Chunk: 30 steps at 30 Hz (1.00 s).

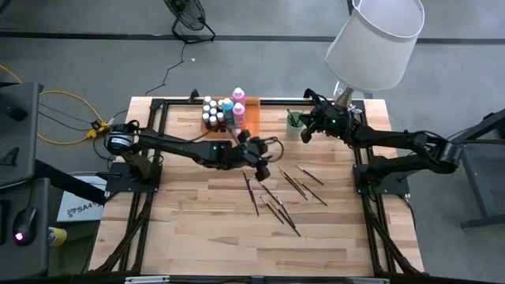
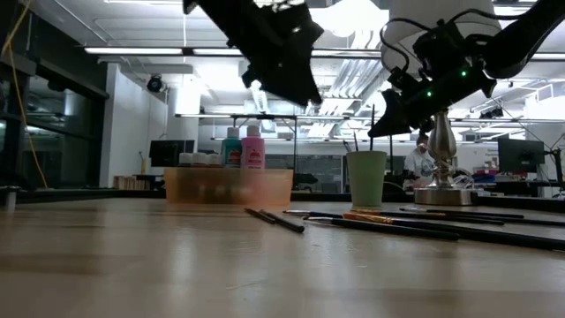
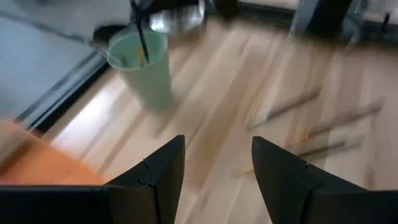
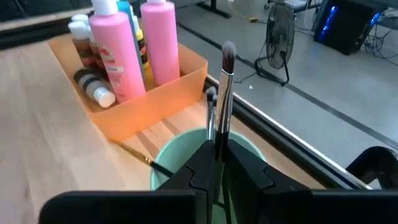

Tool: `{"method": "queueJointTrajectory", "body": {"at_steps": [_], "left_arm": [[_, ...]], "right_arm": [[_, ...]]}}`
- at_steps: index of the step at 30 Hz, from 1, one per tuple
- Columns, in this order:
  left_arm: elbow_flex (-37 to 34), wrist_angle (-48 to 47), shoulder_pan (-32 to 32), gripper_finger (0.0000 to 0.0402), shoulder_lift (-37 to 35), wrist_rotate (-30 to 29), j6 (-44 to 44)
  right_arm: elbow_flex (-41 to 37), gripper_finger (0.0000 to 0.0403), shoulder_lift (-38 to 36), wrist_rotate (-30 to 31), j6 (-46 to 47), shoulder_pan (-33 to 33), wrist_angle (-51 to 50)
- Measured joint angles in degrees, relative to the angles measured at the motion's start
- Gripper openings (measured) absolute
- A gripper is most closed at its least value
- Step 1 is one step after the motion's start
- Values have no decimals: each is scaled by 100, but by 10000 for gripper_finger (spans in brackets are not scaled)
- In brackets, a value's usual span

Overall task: Pick & Place Paint Supplies
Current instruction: Put the silver paint brush into the green cup, then put the gold paint brush into the green cup

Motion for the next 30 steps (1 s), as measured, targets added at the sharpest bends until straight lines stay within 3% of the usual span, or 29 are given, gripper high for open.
{"method": "queueJointTrajectory", "body": {"at_steps": [5, 11, 17, 23, 30], "left_arm": [[-929, 937, 47, 179, -603, 41, -214], [-1764, 1255, 47, 179, -1097, -5, -357], [-2253, 2047, 51, 179, -1194, 38, -405], [-2517, 2147, 51, 179, -1261, -27, -408], [-2554, 2136, 51, 179, -1267, -59, -552]], "right_arm": [[-2, 32, -61, -34, 73, 2, 46], [5, 39, -149, -356, 99, -30, 4], [-15, 114, -157, -421, 140, -31, -80], [-2, 206, -326, -418, 102, -111, -161], [-6, 234, -1431, -865, 210, -109, -1468]]}}
